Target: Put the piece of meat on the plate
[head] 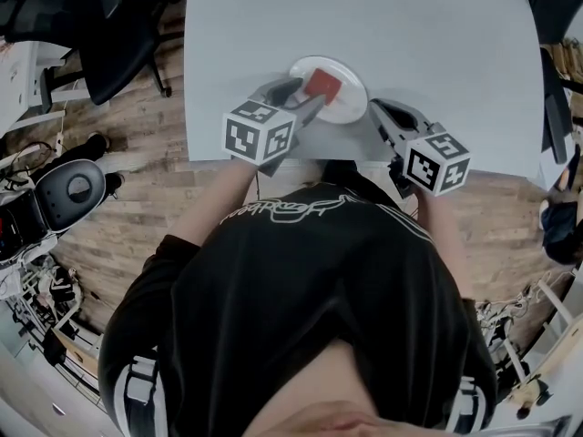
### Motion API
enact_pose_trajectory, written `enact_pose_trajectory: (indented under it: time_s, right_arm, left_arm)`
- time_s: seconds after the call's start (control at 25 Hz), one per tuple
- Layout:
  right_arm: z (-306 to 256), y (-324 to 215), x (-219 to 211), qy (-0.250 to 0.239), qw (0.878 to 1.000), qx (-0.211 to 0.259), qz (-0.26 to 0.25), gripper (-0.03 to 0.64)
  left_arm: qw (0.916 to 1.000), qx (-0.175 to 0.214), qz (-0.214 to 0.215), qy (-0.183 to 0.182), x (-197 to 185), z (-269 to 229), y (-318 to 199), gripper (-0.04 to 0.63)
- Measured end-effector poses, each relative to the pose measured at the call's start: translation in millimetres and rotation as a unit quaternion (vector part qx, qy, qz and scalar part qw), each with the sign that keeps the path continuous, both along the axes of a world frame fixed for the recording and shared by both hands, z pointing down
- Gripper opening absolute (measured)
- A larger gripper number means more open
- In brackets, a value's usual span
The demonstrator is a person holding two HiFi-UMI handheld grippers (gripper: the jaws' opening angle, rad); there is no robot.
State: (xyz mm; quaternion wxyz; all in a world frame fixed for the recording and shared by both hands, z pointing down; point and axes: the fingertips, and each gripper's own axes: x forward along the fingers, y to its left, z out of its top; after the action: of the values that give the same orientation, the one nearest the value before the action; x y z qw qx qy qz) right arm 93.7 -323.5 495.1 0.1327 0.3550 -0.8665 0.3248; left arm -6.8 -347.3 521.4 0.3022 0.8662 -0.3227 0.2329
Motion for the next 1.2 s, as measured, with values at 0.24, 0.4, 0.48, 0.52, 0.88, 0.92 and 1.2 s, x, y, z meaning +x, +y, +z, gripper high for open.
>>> enact_pose_trajectory:
  time_s: [0.24, 0.4, 0.48, 0.52, 0.88, 0.92, 1.2]
  right_arm:
    - [-36.2, 14.6, -5.8, -0.012, 0.999, 0.043, 0.009, 0.009]
    - [-70.4, 33.5, -12.6, -0.023, 0.996, 0.078, 0.018, 0.009]
    - [-90.5, 48.4, -18.7, -0.029, 0.994, 0.099, 0.020, 0.009]
    - [-101.1, 56.5, -22.8, -0.031, 0.993, 0.111, 0.019, 0.009]
    - [-166.0, 134.6, -75.2, -0.032, 0.980, 0.198, 0.002, 0.009]
    - [-167.4, 143.7, -79.4, -0.031, 0.979, 0.200, 0.000, 0.009]
    - [-164.3, 198.7, -96.1, -0.011, 0.979, 0.199, -0.029, 0.009]
  left_arm:
    - [0.9985, 0.037, 0.016, 0.036, -2.4, -52.8, 25.4, 0.196]
    - [0.9955, 0.076, 0.019, 0.052, -12.1, -91.8, 50.2, 0.099]
    - [0.9939, 0.095, 0.019, 0.053, -19.7, -108.5, 66.7, 0.049]
    - [0.9928, 0.105, 0.020, 0.054, -23.7, -116.7, 75.3, 0.032]
    - [0.9781, 0.169, 0.080, 0.091, -55.7, -177.4, 164.3, 0.008]
    - [0.9767, 0.174, 0.082, 0.096, -57.3, -182.4, 172.9, 0.008]
    - [0.9734, 0.181, 0.077, 0.118, -60.5, -198.7, 220.6, 0.008]
